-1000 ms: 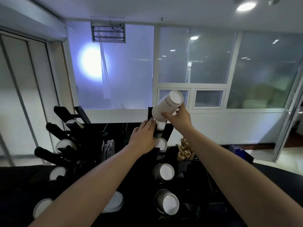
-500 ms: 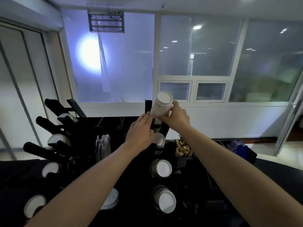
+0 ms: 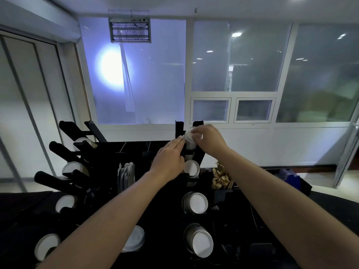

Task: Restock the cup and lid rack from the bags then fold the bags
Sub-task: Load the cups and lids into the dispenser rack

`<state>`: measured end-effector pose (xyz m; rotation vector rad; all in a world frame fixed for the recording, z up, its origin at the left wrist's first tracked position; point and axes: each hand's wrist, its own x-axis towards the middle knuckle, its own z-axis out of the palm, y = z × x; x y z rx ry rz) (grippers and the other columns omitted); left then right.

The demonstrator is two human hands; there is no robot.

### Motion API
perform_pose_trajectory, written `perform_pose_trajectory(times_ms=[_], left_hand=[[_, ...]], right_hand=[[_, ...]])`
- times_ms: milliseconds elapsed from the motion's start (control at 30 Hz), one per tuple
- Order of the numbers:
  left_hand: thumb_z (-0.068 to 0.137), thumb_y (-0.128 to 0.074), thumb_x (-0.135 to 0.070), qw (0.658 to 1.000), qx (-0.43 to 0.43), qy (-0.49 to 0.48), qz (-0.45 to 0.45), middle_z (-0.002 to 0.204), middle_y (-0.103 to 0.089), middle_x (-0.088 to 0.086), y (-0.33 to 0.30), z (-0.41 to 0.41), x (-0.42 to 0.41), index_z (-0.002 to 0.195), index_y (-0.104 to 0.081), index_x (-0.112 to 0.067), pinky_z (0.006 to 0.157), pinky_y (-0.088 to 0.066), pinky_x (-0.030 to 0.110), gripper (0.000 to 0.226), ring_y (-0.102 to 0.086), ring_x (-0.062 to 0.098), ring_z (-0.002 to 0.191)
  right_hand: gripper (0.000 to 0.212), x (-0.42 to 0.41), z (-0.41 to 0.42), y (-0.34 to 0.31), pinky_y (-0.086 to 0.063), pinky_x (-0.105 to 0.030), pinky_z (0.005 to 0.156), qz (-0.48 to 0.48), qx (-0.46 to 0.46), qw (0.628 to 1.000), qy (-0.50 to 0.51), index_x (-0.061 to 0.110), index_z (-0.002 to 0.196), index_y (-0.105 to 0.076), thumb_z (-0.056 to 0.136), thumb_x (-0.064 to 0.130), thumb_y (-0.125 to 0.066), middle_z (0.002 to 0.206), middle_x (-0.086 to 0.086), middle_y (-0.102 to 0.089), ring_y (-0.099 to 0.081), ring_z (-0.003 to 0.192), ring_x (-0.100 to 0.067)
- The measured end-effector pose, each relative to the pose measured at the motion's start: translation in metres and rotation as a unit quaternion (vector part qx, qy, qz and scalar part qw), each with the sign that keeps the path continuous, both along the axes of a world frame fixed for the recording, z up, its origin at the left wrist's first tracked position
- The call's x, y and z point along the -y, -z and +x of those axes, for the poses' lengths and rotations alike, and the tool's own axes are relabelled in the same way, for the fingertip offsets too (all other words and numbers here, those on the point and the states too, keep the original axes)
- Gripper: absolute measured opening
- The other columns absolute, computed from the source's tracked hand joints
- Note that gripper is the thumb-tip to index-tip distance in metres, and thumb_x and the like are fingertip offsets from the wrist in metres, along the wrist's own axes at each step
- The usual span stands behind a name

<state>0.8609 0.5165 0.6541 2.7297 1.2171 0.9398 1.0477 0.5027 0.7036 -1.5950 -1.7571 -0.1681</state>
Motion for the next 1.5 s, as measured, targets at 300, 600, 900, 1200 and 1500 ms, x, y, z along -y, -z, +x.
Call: perform_pose_trajectory(times_ms=[300, 600, 900, 1200, 1500], left_hand=[[0.098, -0.042, -0.02, 0.998, -0.05, -0.034, -0.015, 0.169, -0.01, -0.005, -0.003, 0.001, 0.005, 0.161, -0.02, -0.018, 0.125, -0.015, 0.036, 0.067, -0.01, 0.013, 0.154], [0.098, -0.053, -0.023, 0.996, 0.061, 0.039, 0.047, 0.118, -0.071, 0.001, 0.01, -0.002, 0.105, 0.122, -0.069, -0.019, 0.098, -0.048, 0.038, 0.029, -0.063, 0.022, 0.114], [0.106, -0.047, -0.024, 0.995, -0.029, 0.097, -0.025, 0.104, -0.075, 0.003, 0.071, 0.004, 0.241, 0.129, -0.065, -0.02, 0.082, -0.055, 0.04, 0.03, -0.07, 0.022, 0.097], [0.097, -0.044, -0.029, 0.978, -0.029, 0.02, -0.207, 0.113, -0.072, -0.002, 0.161, 0.016, 0.332, 0.126, -0.062, -0.032, 0.085, -0.056, 0.041, 0.034, -0.067, 0.02, 0.102], [0.094, -0.053, -0.016, 0.916, 0.056, -0.058, -0.394, 0.123, -0.07, -0.007, 0.25, -0.004, 0.371, 0.122, -0.068, -0.025, 0.093, -0.044, 0.019, 0.033, -0.065, 0.012, 0.111]], right_hand=[[0.036, 0.01, -0.002, 0.02, -0.025, -0.041, 0.111, -0.083, 0.167, 0.982, 0.027, 0.021, 0.125, -0.063, 0.105, 0.032, -0.036, 0.144, 0.01, -0.053, -0.029, 0.146, -0.014], [0.034, 0.116, -0.001, 0.027, -0.046, -0.037, 0.101, 0.007, -0.009, 0.999, 0.03, 0.015, 0.128, -0.065, 0.101, 0.011, -0.044, 0.12, 0.0, -0.072, -0.063, 0.113, -0.023], [0.024, 0.263, 0.014, 0.108, -0.053, -0.024, 0.072, -0.086, -0.078, 0.993, -0.03, 0.024, 0.112, -0.072, 0.099, 0.016, -0.052, 0.096, 0.015, -0.07, -0.066, 0.081, -0.003], [0.057, 0.362, 0.032, 0.215, -0.052, -0.03, 0.099, -0.297, -0.077, 0.944, -0.122, 0.038, 0.135, -0.054, 0.083, 0.062, -0.06, 0.123, 0.018, -0.063, -0.058, 0.114, 0.002], [0.09, 0.411, 0.02, 0.307, -0.05, -0.029, 0.092, -0.334, -0.303, 0.89, -0.073, 0.047, 0.137, -0.027, 0.069, 0.048, -0.086, 0.126, 0.02, -0.052, -0.055, 0.117, -0.011]])
